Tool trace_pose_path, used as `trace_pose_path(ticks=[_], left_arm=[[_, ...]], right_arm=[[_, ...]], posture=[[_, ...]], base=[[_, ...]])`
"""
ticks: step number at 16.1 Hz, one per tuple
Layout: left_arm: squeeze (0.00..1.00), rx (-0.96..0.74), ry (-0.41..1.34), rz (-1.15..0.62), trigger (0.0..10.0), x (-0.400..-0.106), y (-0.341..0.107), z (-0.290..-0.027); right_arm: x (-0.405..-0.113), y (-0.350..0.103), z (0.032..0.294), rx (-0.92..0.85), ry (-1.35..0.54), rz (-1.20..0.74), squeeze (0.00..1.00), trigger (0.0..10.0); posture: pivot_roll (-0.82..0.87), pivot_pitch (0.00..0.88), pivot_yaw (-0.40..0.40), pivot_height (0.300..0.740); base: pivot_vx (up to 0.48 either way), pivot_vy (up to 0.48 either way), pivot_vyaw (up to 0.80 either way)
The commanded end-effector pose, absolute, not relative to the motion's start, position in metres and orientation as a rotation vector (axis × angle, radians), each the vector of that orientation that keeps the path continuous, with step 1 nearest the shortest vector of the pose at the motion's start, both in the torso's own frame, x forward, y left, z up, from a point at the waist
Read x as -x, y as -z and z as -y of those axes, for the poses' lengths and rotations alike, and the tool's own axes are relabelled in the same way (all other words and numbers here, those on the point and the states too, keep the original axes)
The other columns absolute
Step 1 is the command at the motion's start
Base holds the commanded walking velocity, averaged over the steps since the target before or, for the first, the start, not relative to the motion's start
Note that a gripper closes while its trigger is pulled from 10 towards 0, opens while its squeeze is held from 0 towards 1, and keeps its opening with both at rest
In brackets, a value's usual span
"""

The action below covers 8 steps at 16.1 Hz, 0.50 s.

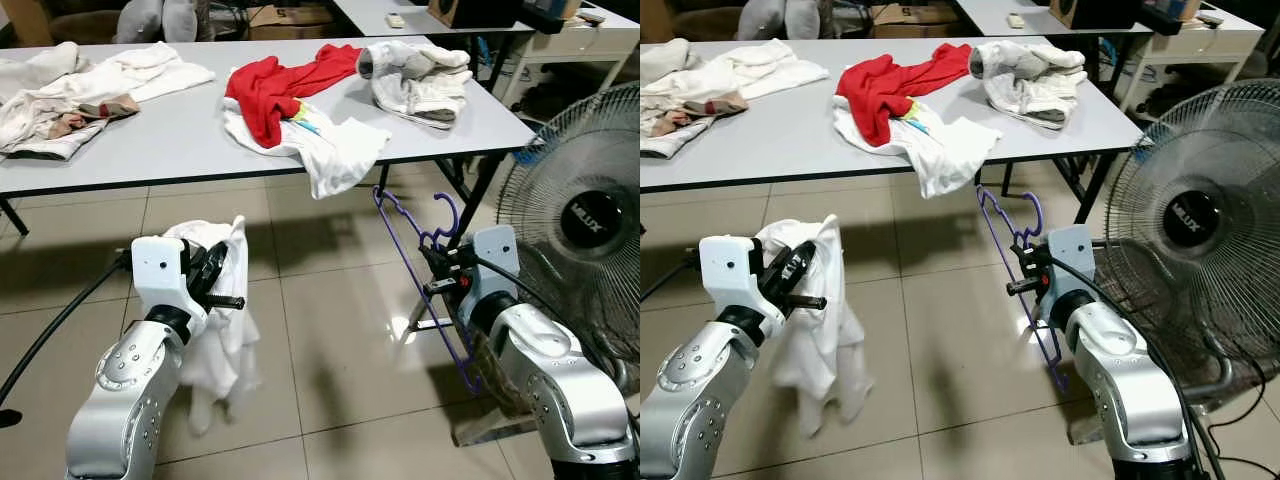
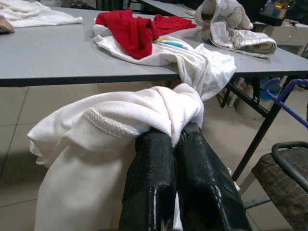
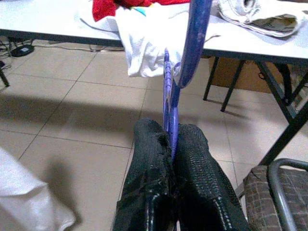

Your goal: Hang hanger

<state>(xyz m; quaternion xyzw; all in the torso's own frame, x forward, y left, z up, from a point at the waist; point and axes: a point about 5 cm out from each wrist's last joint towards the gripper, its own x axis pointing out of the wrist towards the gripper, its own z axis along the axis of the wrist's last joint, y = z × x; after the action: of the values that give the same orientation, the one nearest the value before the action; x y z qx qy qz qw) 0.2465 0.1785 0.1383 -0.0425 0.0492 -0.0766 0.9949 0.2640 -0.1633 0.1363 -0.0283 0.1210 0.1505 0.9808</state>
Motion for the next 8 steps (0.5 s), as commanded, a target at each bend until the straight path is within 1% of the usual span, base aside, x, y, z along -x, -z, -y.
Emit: trace_pose_path(ticks=[1,3,8], left_arm=[[0.00,0.090,0.170,-0.068,10.0,-0.2503,-0.1441,-0.1757],[0.00,0.093,0.173,-0.062,10.0,-0.2515,-0.1449,-0.1745],[0.00,0.101,0.183,-0.050,10.0,-0.2552,-0.1476,-0.1727]], right_arm=[[-0.2654,-0.1447,0.1626,0.068,-0.317,-0.211,0.00,10.0],[-0.2659,-0.1459,0.1633,0.080,-0.319,-0.205,0.00,10.0],[-0.2674,-0.1480,0.1628,0.096,-0.353,-0.210,0.00,10.0]], posture=[[-0.14,0.000,-0.012,0.740],[-0.14,0.000,-0.012,0.740],[-0.15,0.000,-0.007,0.740]], base=[[0.368,0.000,-0.80],[0.364,0.000,-0.80],[0.379,0.000,0.00]])
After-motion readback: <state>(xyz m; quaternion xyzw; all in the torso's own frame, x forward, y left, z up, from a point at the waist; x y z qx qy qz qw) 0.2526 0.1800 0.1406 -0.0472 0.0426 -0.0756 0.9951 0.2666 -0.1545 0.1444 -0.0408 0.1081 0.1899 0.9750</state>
